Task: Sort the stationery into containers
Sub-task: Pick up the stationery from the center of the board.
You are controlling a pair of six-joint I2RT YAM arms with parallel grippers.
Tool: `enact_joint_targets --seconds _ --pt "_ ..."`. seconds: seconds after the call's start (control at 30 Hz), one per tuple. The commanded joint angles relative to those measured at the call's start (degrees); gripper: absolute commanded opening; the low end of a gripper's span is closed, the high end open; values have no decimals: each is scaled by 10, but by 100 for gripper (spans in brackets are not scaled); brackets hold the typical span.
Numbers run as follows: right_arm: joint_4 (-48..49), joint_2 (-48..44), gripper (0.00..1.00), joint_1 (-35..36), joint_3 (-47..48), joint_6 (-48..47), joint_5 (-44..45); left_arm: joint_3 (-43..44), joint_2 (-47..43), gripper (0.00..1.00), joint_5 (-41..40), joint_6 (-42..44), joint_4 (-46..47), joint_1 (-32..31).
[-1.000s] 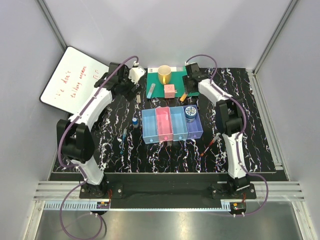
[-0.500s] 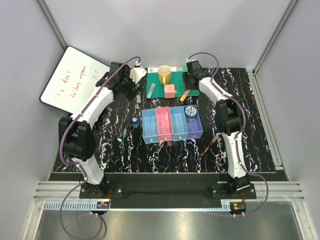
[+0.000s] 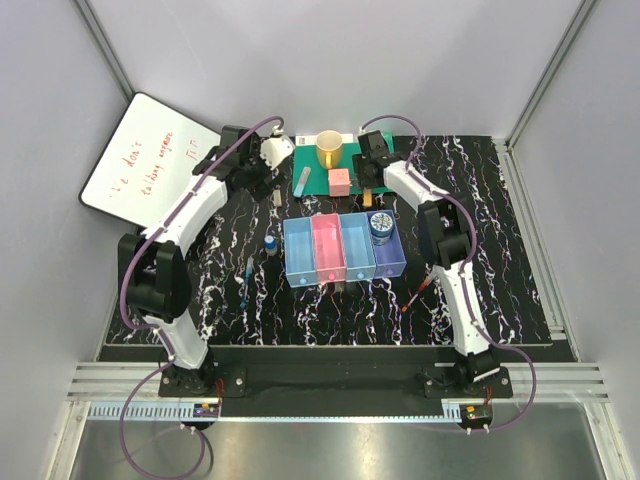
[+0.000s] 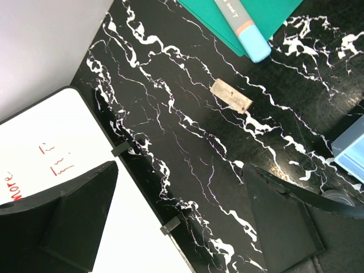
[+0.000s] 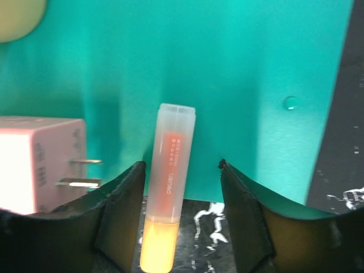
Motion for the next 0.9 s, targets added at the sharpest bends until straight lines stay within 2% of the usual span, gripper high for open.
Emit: enact_joint_targets --seconds 0.0,0.03,0.2,0.37,0.47,0.73,0.87 --pt "2 5 58 7 11 12 0 -4 -9 98 2 12 30 4" --pt "2 5 52 7 5 12 4 -4 -9 98 2 13 29 5" --pt "2 -14 42 6 -22 6 15 -1 -10 98 2 14 30 8" --pt "5 -24 12 1 -42 5 20 2 -15 98 -1 16 30 9" --pt "8 -27 1 -3 -43 2 24 0 -17 98 -1 15 30 9" --pt "10 -52 0 -27 -16 -6 27 -23 -3 98 7 -3 32 9" --pt "6 -94 0 -44 -7 -8 18 39 54 97 12 -52 17 9"
